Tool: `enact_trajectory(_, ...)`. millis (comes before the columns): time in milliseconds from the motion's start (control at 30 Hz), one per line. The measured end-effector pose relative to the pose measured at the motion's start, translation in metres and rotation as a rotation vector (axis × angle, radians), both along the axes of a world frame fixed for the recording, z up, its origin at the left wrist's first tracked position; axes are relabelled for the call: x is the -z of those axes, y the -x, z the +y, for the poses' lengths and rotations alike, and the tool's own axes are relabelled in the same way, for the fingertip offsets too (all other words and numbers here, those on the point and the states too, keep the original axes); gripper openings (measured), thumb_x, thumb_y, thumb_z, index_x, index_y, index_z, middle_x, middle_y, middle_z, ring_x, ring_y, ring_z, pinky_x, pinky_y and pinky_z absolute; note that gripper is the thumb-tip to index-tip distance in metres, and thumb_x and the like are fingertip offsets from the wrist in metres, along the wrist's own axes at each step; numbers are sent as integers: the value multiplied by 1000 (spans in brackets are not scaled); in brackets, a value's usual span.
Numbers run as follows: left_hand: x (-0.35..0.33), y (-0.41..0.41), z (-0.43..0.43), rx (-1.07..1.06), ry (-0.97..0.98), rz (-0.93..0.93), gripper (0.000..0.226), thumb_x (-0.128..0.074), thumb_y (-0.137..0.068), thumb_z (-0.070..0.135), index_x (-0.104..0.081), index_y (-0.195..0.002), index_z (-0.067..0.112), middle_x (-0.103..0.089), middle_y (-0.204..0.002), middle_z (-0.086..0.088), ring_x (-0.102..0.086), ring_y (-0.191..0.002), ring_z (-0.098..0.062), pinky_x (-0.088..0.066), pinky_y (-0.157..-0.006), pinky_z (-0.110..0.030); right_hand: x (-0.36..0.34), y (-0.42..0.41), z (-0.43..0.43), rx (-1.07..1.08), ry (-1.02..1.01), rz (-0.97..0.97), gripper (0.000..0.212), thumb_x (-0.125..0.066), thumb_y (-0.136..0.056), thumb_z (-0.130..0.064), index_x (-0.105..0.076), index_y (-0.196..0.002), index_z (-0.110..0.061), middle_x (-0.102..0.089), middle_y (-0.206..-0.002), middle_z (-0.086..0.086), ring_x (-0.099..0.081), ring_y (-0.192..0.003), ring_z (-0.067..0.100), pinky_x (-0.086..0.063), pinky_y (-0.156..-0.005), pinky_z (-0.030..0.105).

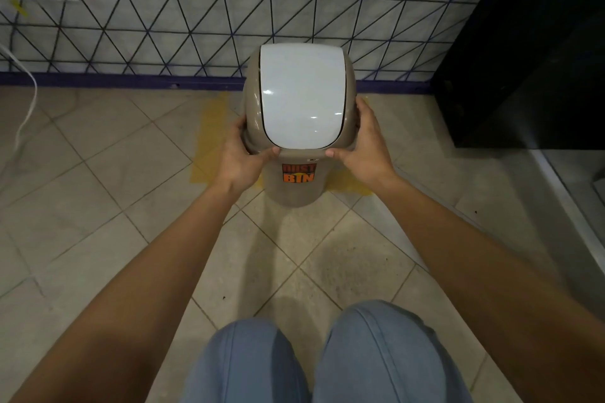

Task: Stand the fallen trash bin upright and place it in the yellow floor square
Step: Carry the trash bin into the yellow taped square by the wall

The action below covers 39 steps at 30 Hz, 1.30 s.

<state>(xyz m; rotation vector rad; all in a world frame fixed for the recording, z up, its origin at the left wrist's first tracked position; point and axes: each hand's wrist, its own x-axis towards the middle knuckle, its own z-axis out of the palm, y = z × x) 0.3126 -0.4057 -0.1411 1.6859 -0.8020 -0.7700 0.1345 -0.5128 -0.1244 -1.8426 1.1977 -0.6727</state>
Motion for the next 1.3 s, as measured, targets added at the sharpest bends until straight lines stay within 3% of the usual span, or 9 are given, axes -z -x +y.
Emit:
enact_trajectory(233, 4, -9, -19, 2, 15, 52, 84, -77, -73, 17, -30, -142, 22, -47, -130, 6, -47, -122, -16, -46, -96, -30, 5, -7, -22, 35, -50, -75, 101, -83, -62, -10, -24, -143, -22, -38, -145, -2, -35, -133, 13, -30, -99, 20)
enact_trajectory(333, 2, -13, -27, 9, 7, 62, 84, -76, -73, 14, -30, -142, 23, -47, -121, 12, -48, -115, -12, -48, -87, -24, 5, -11, -30, 48, -49, -75, 101, -84, -59, -10, -27, -142, -20, -40, -143, -1, -37, -131, 13, -30, -100, 20)
enact_trajectory(533, -1, -18, -42, -6, 9, 94, 83, -75, -74, 11, -29, -142, 24, -45, -122, 11, -45, -116, -11, -45, -89, -24, 1, -20, -48, 29, -56, -43, 100, -84, -59, -9, -28, -141, -18, -40, -143, 0, -37, -131, 14, -30, -102, 23)
enact_trajectory(667, 1, -25, -51, 6, 26, 119, 83, -74, -75, 10, -28, -143, 24, -46, -123, 11, -47, -114, -9, -46, -78, -11, 2, -26, -57, 30, -55, -55, 100, -84, -59, -7, -28, -141, -16, -39, -143, 2, -37, -131, 15, -31, -102, 23)
enact_trajectory(867, 1, -43, -70, 21, 23, 124, 86, -74, -75, 9, -25, -144, 21, -45, -137, 1, -45, -114, -9, -46, -86, -18, 2, -42, -69, 37, -30, -59, 101, -84, -59, -7, -26, -141, -14, -38, -143, 5, -37, -130, 14, -30, -101, 19)
enact_trajectory(967, 2, -48, -75, 8, 47, 92, 83, -75, -73, 8, -30, -142, 20, -47, -127, 6, -46, -115, -10, -44, -99, -31, 2, -48, -75, 20, -23, -69, 100, -83, -59, -5, -27, -141, -14, -39, -143, 4, -37, -129, 11, -31, -99, 16)
enact_trajectory(1067, 0, -54, -81, 24, 51, 87, 82, -76, -73, 8, -31, -140, 18, -45, -122, 9, -45, -118, -12, -42, -103, -38, 2, -54, -81, 16, -30, -52, 100, -83, -60, -6, -25, -142, -14, -39, -143, 3, -37, -131, 13, -32, -104, 22)
enact_trajectory(1300, -3, -68, -94, 63, 61, 52, 82, -75, -73, 10, -29, -140, 17, -42, -124, 10, -43, -117, -10, -42, -103, -37, -1, -68, -99, -10, -53, 10, 101, -83, -61, -10, -23, -142, -18, -38, -144, 3, -36, -131, 15, -32, -108, 32)
